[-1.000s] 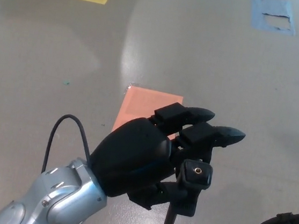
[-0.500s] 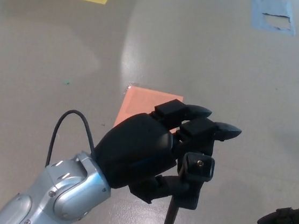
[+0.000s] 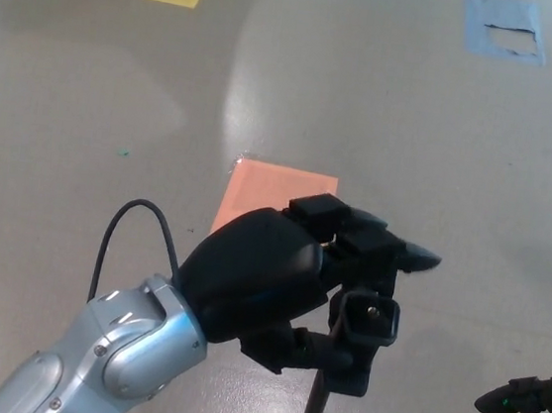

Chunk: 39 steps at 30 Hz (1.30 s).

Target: The robot uses its left hand to grab the top of a phone stand kept on the floor and rotates it anti-clockwise

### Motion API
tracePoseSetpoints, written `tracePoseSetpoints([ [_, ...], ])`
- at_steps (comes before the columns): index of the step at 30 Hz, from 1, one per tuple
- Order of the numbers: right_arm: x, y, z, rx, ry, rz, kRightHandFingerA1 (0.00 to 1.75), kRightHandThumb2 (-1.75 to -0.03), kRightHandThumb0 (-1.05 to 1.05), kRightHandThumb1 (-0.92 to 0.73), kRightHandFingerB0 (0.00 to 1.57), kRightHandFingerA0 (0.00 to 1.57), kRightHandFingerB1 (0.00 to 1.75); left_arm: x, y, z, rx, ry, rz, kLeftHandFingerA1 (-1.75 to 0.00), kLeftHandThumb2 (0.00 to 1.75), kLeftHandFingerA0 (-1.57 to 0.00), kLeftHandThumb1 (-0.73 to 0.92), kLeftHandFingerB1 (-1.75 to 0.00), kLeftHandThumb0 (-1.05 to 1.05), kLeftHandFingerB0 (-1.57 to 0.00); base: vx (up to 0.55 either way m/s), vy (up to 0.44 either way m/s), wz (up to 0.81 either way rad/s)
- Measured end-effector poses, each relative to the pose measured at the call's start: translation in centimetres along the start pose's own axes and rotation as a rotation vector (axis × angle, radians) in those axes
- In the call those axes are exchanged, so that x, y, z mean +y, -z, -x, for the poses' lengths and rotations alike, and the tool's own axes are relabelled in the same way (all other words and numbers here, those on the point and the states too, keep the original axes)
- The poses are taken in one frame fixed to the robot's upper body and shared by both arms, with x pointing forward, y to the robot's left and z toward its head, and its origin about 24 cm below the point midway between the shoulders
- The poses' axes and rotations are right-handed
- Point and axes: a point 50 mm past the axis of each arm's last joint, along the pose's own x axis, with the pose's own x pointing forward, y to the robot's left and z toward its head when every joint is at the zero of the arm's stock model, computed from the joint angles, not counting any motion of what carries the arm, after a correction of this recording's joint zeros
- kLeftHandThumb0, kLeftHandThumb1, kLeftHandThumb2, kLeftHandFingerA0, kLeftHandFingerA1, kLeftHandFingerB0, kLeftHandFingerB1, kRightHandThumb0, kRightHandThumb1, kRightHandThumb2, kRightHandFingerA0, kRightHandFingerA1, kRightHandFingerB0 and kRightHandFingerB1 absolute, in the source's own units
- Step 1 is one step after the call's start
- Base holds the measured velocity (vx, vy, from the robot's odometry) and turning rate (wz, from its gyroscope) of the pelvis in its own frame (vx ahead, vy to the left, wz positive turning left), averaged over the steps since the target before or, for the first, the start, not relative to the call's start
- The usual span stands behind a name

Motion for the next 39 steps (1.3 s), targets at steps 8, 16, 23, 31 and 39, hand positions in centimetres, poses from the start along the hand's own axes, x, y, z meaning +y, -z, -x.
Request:
tracePoseSetpoints([
  [8,-0.2,-0.1,0.0,0.008,0.002,-0.004,0.39,-0.63,-0.45,-0.77,0.35,0.48,0.34,0.0,0.1,-0.2,-0.021,-0.005,0.107,-1.16,0.60,-0.89,0.66,-0.54,-0.21,-0.95,0.00,0.000,0.00],
  [16,-0.5,-0.4,0.0,0.004,0.002,-0.004,0.38,-0.63,-0.46,-0.77,0.35,0.47,0.34,0.0,0.4,-0.3,-0.020,-0.009,0.158,-0.99,0.60,-0.90,0.68,-0.58,-0.22,-0.95,0.00,0.000,0.00],
  [23,-0.9,-0.9,-0.1,-0.004,0.006,0.000,0.38,-0.63,-0.45,-0.77,0.35,0.49,0.34,0.1,0.5,-0.4,-0.023,-0.003,0.185,-1.04,0.60,-0.88,0.66,-0.57,-0.17,-0.95,0.00,0.000,0.00],
  [31,-1.3,-1.3,-0.1,-0.011,0.013,0.006,0.39,-0.62,-0.46,-0.76,0.38,0.52,0.35,0.4,0.6,-0.4,-0.006,0.006,0.267,-0.77,0.61,-1.01,0.71,-0.51,-0.19,-0.91,0.00,0.000,0.00],
  [39,-1.4,-1.5,-0.1,-0.013,0.015,0.009,0.39,-0.62,-0.46,-0.76,0.37,0.51,0.35,0.8,1.0,-0.4,0.041,0.019,0.337,-0.73,0.61,-1.03,0.69,-0.50,-0.21,-0.92,0.00,0.000,0.00],
])
